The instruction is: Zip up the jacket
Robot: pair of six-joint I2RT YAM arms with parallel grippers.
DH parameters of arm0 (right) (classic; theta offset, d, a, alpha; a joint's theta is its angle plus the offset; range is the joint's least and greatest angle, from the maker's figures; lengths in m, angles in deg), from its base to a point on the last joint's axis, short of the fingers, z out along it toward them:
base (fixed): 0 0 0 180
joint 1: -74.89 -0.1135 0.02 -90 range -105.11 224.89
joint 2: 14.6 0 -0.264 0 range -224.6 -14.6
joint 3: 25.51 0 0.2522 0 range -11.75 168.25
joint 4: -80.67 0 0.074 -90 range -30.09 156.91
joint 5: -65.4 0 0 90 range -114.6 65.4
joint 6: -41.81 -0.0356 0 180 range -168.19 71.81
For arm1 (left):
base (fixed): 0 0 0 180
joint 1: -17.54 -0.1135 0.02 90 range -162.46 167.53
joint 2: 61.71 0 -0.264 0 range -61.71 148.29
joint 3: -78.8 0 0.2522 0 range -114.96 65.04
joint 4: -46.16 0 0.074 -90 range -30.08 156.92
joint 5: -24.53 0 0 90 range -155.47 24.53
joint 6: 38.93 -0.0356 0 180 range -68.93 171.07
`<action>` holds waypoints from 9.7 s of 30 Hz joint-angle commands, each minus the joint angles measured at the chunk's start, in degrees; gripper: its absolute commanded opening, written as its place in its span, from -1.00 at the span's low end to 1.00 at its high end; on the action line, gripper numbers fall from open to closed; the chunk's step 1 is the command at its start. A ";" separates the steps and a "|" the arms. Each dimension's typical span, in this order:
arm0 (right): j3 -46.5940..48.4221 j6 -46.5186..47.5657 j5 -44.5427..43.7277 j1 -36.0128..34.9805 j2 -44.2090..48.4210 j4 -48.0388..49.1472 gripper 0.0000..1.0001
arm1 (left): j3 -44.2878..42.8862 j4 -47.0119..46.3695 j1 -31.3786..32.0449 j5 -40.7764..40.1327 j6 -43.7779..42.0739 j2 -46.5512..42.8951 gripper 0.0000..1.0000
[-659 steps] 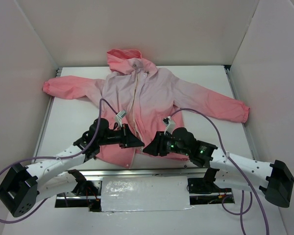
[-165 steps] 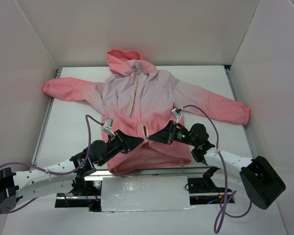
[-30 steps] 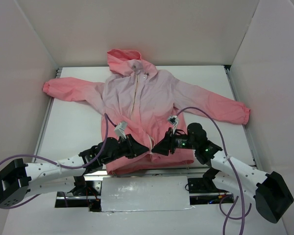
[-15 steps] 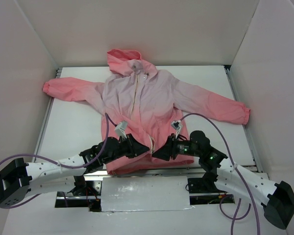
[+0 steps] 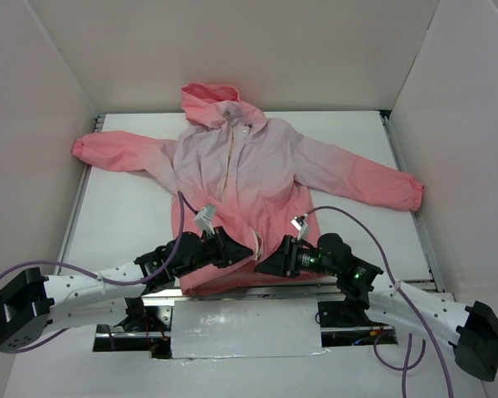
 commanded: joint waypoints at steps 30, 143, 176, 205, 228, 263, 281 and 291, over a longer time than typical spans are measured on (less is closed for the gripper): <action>-2.78 -12.45 -3.10 -0.89 -5.09 16.34 0.16 | -2.41 -5.34 -0.03 0.57 0.37 0.20 -1.00; -5.59 -16.49 -11.71 -0.98 0.80 14.39 -0.25 | -0.31 -6.39 -0.03 0.48 0.72 -1.73 -1.00; -6.74 -17.37 -12.16 -0.98 5.02 11.75 -0.27 | 0.13 -7.01 -0.03 0.31 0.55 -1.03 -1.00; -7.44 -19.21 -12.68 -0.98 6.16 12.98 -0.53 | 0.93 -9.55 -0.03 0.84 0.63 -0.24 -1.00; -6.56 -22.11 -12.86 -0.98 5.55 12.19 -0.38 | 3.30 -12.10 -0.03 0.66 0.37 -1.11 -1.00; -6.13 -20.46 -10.74 -0.98 0.18 15.46 -0.21 | 4.44 -13.07 0.06 -0.57 0.46 -1.11 -1.00; -9.82 8.45 0.58 7.72 7.85 20.45 0.00 | 6.02 -12.81 -0.03 -0.40 0.99 -3.14 -1.00; -6.12 14.62 1.64 8.07 -1.30 22.19 -0.01 | 5.58 -12.98 -0.03 0.22 0.99 -2.87 -1.00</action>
